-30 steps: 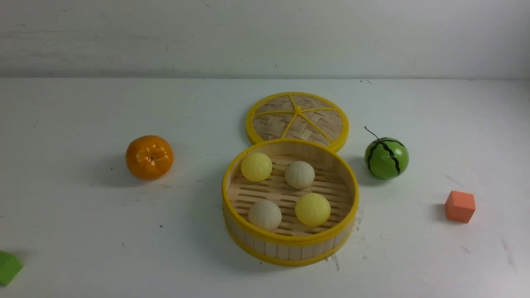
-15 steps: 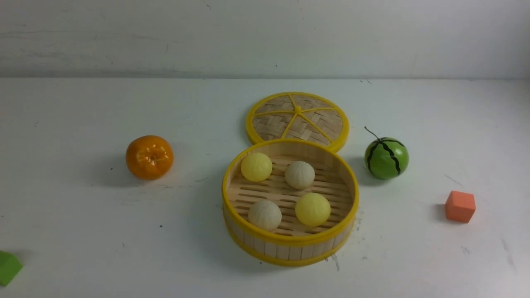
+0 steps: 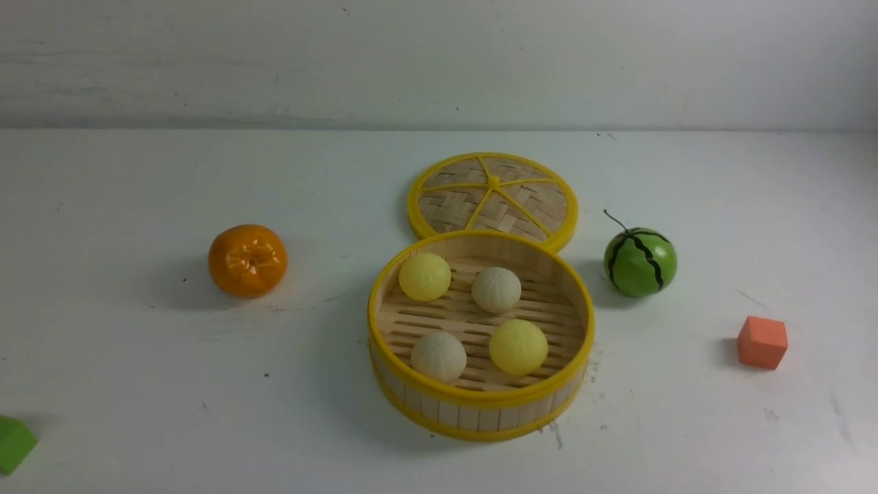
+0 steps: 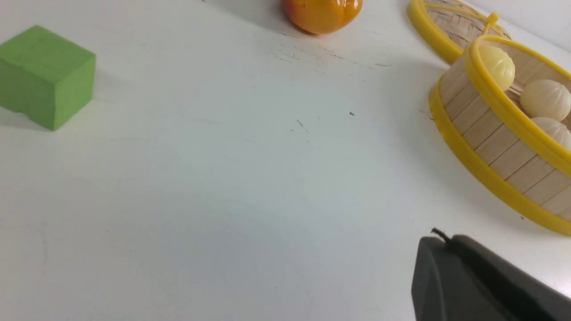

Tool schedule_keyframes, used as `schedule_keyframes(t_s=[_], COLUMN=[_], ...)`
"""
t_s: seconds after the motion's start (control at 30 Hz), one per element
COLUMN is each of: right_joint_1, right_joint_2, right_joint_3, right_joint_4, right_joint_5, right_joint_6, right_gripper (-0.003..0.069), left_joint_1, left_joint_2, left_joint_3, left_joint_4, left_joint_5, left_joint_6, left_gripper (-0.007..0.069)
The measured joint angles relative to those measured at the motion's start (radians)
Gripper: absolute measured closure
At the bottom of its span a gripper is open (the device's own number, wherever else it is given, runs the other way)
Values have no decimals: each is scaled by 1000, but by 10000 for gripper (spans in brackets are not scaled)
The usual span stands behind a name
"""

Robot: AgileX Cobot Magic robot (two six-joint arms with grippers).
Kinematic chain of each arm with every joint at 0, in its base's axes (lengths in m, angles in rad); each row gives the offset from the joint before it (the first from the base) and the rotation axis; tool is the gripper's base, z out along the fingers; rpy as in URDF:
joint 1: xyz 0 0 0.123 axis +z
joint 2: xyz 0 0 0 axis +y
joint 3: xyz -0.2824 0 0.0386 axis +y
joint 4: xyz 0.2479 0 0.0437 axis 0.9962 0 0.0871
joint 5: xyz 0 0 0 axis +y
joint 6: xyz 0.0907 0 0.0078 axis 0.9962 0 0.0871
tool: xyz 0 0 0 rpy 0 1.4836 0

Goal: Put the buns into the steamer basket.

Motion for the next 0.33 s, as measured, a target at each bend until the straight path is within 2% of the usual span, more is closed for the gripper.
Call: schedule_keyframes(t_s=[0.33], right_joint_1=[0], right_joint_2=[0], right_joint_3=[0], right_joint_4=[-2], right_joint_5=[0], right_joint_6=[0], right_gripper=[637], left_joint_1=[0], left_joint_2=[0], left_joint_3=[0], left_joint_4=[0], left_joint_5=[0], left_joint_6=[0], left_gripper=[638])
